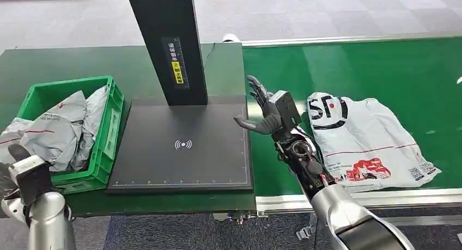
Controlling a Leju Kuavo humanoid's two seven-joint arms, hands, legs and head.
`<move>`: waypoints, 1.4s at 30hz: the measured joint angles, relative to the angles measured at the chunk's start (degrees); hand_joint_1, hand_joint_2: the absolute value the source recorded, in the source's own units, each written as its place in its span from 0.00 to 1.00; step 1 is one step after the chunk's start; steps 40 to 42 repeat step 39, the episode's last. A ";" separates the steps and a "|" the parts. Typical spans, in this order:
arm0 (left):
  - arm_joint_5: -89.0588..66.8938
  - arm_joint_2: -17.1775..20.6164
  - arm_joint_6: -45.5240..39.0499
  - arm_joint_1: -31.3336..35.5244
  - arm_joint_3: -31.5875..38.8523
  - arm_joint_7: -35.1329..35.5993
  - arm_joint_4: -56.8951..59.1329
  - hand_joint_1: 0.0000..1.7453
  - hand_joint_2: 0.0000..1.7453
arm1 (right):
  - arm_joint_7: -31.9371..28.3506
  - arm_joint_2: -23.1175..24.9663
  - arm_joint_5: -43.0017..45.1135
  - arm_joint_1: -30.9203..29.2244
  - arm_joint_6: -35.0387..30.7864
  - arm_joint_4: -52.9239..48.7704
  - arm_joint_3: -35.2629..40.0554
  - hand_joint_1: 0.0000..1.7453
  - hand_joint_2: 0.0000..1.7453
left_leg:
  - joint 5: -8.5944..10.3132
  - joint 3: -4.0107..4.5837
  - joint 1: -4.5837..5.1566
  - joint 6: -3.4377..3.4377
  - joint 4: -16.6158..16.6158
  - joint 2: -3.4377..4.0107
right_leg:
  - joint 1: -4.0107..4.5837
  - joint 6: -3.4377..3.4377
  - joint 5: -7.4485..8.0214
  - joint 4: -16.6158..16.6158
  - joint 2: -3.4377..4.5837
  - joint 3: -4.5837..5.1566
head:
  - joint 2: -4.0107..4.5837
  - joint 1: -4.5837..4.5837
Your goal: Moved the parcel from conveyor to table for the left to box.
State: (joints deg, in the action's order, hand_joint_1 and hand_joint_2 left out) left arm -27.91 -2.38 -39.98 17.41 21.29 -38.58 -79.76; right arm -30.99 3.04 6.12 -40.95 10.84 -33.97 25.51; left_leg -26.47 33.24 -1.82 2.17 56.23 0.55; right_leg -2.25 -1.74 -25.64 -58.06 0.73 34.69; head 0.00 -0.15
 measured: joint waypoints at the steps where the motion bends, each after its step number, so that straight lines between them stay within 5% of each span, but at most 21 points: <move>1: 0.00 -0.04 0.00 -0.17 -0.33 0.00 -0.57 0.00 0.00 | 0.02 0.02 0.00 -0.05 0.00 0.02 0.02 0.00 1.00 | 0.00 0.00 0.00 0.00 0.00 0.00 | 0.00 0.00 0.00 0.00 0.00 0.00 | 0.00 0.00; 14: 5.79 -0.28 1.20 -2.07 -8.41 0.00 -1.40 0.00 0.00 | 0.04 0.13 -0.04 -0.29 0.02 0.52 0.09 0.00 1.00 | 0.00 0.00 0.01 0.00 0.01 -0.05 | -0.02 0.00 0.00 0.02 -0.02 0.01 | 0.00 0.02; 22: 24.69 0.24 19.68 -2.93 -22.17 5.36 4.77 0.00 0.00 | 0.09 0.31 -0.85 -1.51 0.57 1.42 0.11 0.00 1.00 | 0.00 0.00 0.01 0.00 0.01 -0.01 | -0.02 0.00 0.00 0.01 -0.01 0.00 | 0.00 0.00; 23: 26.30 0.41 21.29 -3.01 -23.09 6.63 5.38 0.77 0.00 | 0.24 0.28 -0.85 -1.76 0.59 1.60 0.11 0.00 1.00 | 0.00 0.00 0.01 0.00 0.01 -0.01 | -0.02 0.00 0.00 0.01 -0.01 0.01 | 0.00 0.02; 24: 27.02 0.48 21.40 -3.06 -24.09 7.81 6.15 0.80 0.00 | 0.33 0.28 -0.85 -2.00 0.57 1.79 0.09 0.00 1.00 | 0.00 0.00 0.01 0.00 0.01 -0.01 | -0.01 0.00 0.00 0.01 0.00 0.01 | 0.00 0.02; 25: 27.24 0.53 21.49 -3.06 -24.90 8.55 6.87 0.47 0.00 | 0.39 0.28 -0.83 -2.17 0.52 1.97 0.09 0.00 1.00 | 0.00 0.00 0.01 0.00 0.01 -0.01 | -0.01 0.00 0.00 0.01 0.00 0.01 | 0.00 0.00; 26: 27.02 0.70 21.77 -3.10 -25.82 8.79 7.59 0.00 0.00 | 0.39 0.31 -0.81 -2.28 0.50 2.12 0.11 0.00 1.00 | 0.00 0.00 0.01 0.00 0.01 -0.02 | -0.01 0.00 0.00 0.01 -0.01 0.01 | 0.00 0.02; 36: 33.14 4.09 44.73 -2.52 -31.92 14.41 13.34 0.00 0.00 | 0.39 0.31 -0.70 -2.77 0.70 3.17 0.31 0.00 1.00 | 0.00 0.01 0.01 0.00 0.01 0.00 | -0.01 0.00 0.00 0.01 0.00 0.01 | 0.00 0.02; 42: 33.95 4.59 46.40 -2.45 -31.98 15.39 14.43 0.00 0.00 | 0.39 0.28 -0.70 -2.77 0.72 3.39 0.37 0.00 1.00 | 0.00 0.00 0.00 0.00 0.01 0.00 | -0.01 0.00 0.00 0.01 0.00 0.02 | 0.00 0.02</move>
